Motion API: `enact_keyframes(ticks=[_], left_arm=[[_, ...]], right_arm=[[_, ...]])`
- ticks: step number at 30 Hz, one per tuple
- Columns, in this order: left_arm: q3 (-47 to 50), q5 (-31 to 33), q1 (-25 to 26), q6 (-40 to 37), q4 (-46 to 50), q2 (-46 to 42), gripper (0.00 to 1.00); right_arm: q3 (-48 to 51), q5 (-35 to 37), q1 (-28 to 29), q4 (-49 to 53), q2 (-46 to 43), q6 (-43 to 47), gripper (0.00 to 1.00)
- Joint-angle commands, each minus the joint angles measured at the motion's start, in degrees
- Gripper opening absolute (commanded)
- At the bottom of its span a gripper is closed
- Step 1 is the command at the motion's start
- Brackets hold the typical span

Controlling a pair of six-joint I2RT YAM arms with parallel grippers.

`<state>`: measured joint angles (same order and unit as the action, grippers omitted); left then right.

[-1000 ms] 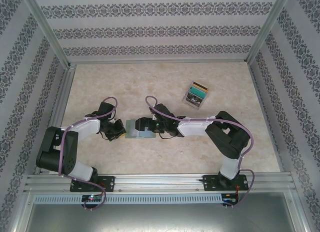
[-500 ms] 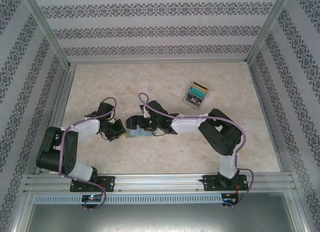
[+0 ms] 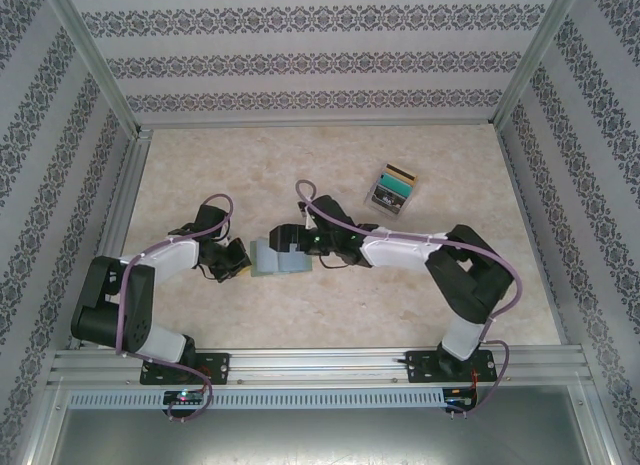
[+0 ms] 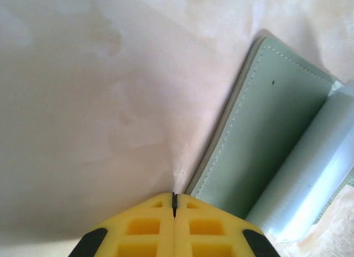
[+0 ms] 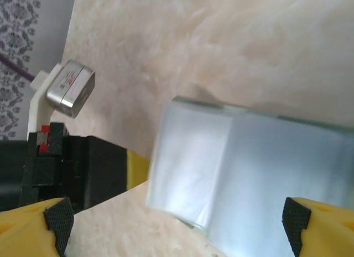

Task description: Take the credit cards out of the card holder

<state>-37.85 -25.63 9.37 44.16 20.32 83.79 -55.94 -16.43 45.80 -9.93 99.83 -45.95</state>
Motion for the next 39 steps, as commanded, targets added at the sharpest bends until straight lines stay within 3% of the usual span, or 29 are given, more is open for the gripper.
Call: enact_keyframes(ticks=[1, 3, 4, 6, 9, 10, 15, 19, 21, 24, 30, 34, 37, 39], left_arm=[[-2.0, 2.7, -0.3, -1.0, 3.0, -3.3, 0.05], [-3.0, 4.8, -0.5, -1.6, 4.6, -5.8, 0.14], [-3.8, 6.4, -0.6, -2.1, 5.8, -7.4, 0.24], [-5.4, 10.7, -0.8, -3.0, 8.3, -11.1, 0.49], [-8.2, 20.7, -1.0, -3.9, 12.5, -16.9, 0.96], [-8.8, 25.1, -1.1, -4.1, 13.5, -18.9, 1.00], [-7.7, 41.0, -1.0, -11.1, 9.3, -25.5, 0.99], [-3.5, 52.9, -1.1, -19.7, 1.6, -25.3, 0.99], [-2.3, 55.4, -1.3, -25.0, -2.6, -23.2, 0.99], [0.9, 55.6, -2.6, -32.6, -13.3, -19.2, 0.99], [9.0, 49.8, -5.7, -36.1, -38.9, -9.9, 0.99], [11.3, 48.6, -6.9, -37.3, -52.0, -3.6, 0.99], [12.1, 43.3, -9.2, -36.2, -57.5, -1.4, 0.99], [12.6, 40.7, -10.0, -36.5, -59.9, 0.4, 0.99]], right_arm=[[3.8, 5.2, -0.9, 3.9, -4.9, 3.8, 0.98], [5.7, 8.5, -1.4, 5.0, -8.9, 5.7, 0.98], [6.6, 10.7, -1.7, 6.0, -11.4, 7.4, 0.98], [8.1, 15.7, -2.2, 8.6, -16.5, 11.5, 0.98], [10.6, 23.0, -3.9, 12.3, -24.7, 17.9, 0.98], [12.0, 25.2, -4.8, 12.8, -27.6, 19.9, 0.98], [20.6, 35.5, -10.9, 10.1, -39.7, 30.6, 0.98], [27.4, 37.8, -19.8, 5.2, -44.9, 39.3, 0.98], [28.9, 38.1, -25.0, 3.9, -45.1, 41.6, 0.98], [31.8, 37.2, -32.6, -2.2, -43.7, 42.8, 0.98], [35.9, 26.5, -45.4, -21.7, -34.1, 39.8, 0.98], [34.2, 23.6, -46.7, -29.6, -24.5, 40.3, 0.98], [31.9, 18.9, -47.2, -30.9, -19.8, 41.2, 0.98], [33.7, 15.3, -47.3, -38.0, -16.2, 42.5, 0.98]])
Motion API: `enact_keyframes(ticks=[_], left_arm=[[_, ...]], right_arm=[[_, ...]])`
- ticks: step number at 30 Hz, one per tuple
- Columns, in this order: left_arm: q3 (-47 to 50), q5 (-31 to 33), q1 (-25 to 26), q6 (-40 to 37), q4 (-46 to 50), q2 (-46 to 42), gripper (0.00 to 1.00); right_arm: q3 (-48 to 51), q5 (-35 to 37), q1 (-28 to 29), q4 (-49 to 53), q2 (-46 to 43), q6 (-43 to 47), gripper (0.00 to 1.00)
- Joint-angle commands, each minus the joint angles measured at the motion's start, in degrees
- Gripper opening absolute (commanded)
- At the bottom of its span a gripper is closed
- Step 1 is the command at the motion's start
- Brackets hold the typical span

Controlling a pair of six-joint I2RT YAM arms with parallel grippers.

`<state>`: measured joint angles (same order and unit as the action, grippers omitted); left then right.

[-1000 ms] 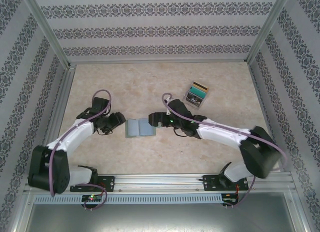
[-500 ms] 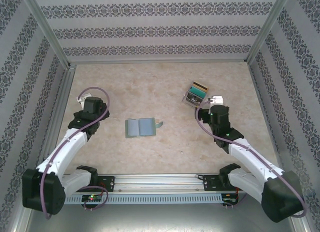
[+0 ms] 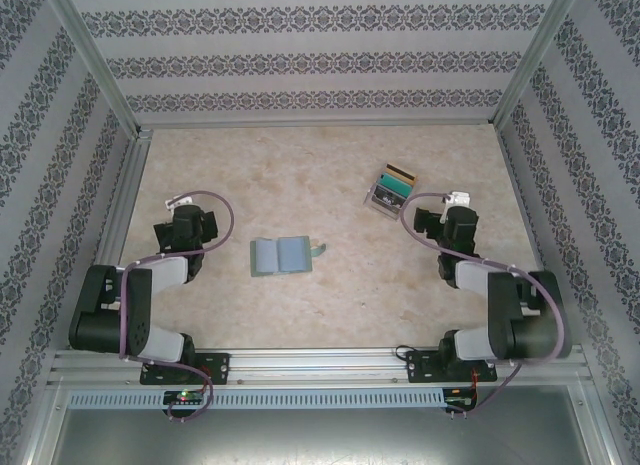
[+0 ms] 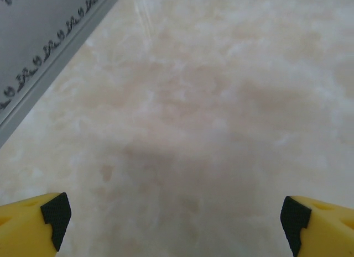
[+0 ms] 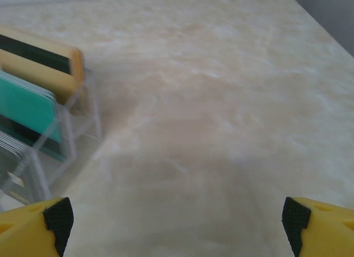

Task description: Take the credit cards out of the card holder

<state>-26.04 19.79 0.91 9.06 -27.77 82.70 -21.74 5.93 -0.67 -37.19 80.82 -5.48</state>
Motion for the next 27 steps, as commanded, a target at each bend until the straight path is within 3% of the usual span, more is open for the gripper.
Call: enact_keyframes(ticks=[1, 3, 7, 9, 10, 16, 27], left_arm=[[0.6, -6.3, -1.5, -1.8, -10.9, 1.1, 0.99], [2.8, -10.3, -1.5, -3.5, -15.3, 1.1, 0.99], [4.8, -16.1, -1.5, -6.4, -25.9, 7.5, 0.99], [3.2, -17.0, -1.4, -6.6, -20.0, 6.0, 0.99], [4.0, -16.7, -1.3, -6.9, -23.8, 7.2, 0.99], [2.2, -19.4, -0.9, -8.4, -19.4, 6.6, 0.99], [2.2, -19.5, -0.9, -8.5, -19.5, 6.6, 0.99]], right_arm=[[0.5, -7.9, -0.7, -14.1, 4.6, 2.4, 0.98], [1.7, -8.4, -0.8, -19.0, 6.1, 1.9, 0.98], [0.9, -9.1, -1.0, -16.4, 5.6, 2.1, 0.98], [0.5, -9.3, -1.0, -15.4, 5.5, 2.2, 0.98], [0.5, -9.2, -1.0, -15.9, 5.8, 2.3, 0.98], [-0.3, -4.5, 1.3, -13.9, 5.5, 4.0, 0.98], [-0.4, -4.2, 1.5, -13.4, 5.5, 4.1, 0.98]])
